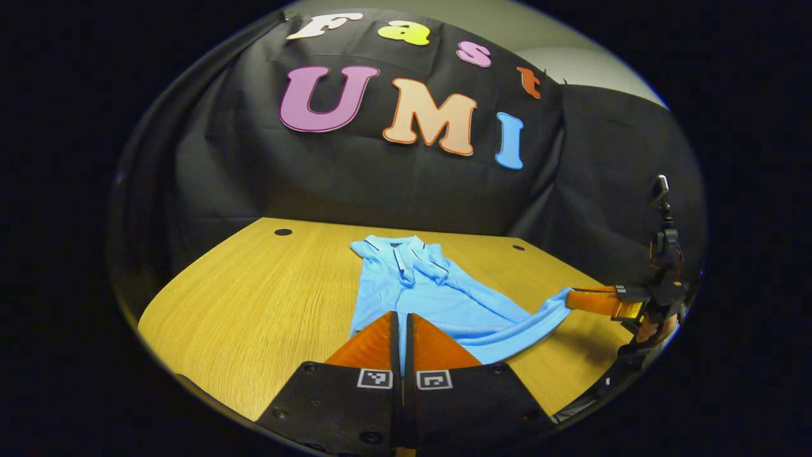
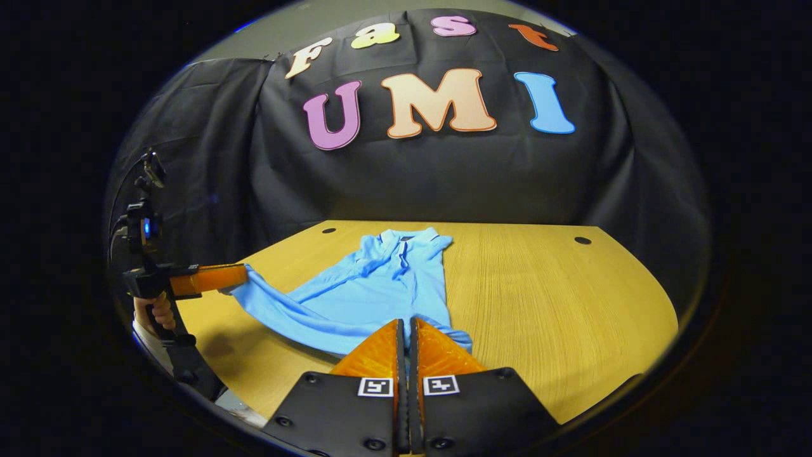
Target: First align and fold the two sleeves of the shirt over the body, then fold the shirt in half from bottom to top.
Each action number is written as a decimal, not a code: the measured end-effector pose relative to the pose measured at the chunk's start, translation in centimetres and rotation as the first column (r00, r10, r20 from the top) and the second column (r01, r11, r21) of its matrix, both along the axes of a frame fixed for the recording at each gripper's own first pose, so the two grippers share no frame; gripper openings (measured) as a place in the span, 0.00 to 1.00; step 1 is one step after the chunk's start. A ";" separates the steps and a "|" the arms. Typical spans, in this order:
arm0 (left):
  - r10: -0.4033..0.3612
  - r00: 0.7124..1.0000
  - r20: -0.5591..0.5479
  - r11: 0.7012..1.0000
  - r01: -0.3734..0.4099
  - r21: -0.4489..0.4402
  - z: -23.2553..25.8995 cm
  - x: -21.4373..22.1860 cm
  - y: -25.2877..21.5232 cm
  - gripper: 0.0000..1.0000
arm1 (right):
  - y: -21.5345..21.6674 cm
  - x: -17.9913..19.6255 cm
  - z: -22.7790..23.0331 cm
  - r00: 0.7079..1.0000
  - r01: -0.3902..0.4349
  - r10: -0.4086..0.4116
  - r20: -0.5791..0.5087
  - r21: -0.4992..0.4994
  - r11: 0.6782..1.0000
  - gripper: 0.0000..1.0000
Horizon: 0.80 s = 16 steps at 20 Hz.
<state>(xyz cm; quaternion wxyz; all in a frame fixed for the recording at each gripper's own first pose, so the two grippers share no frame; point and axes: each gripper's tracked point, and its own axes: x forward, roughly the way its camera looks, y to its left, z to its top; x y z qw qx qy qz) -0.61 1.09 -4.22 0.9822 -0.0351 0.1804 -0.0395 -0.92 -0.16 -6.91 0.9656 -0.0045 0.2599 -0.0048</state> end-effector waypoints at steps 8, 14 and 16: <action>0.058 0.998 0.024 0.997 -0.056 -0.055 1.7 11.8 3.0 0.00 | -3.1 12.5 1.0 0.997 0.074 -0.074 0.038 0.011 0.997 0.03; 0.142 0.989 0.040 0.989 -0.140 -0.041 0.0 20.1 5.0 0.00 | -5.6 20.5 -0.6 0.979 0.179 -0.183 0.086 0.056 0.982 0.03; 0.169 0.985 0.037 0.985 -0.168 -0.026 -1.0 22.4 5.7 0.00 | -6.3 23.1 -1.5 0.973 0.202 -0.204 0.108 0.035 0.979 0.03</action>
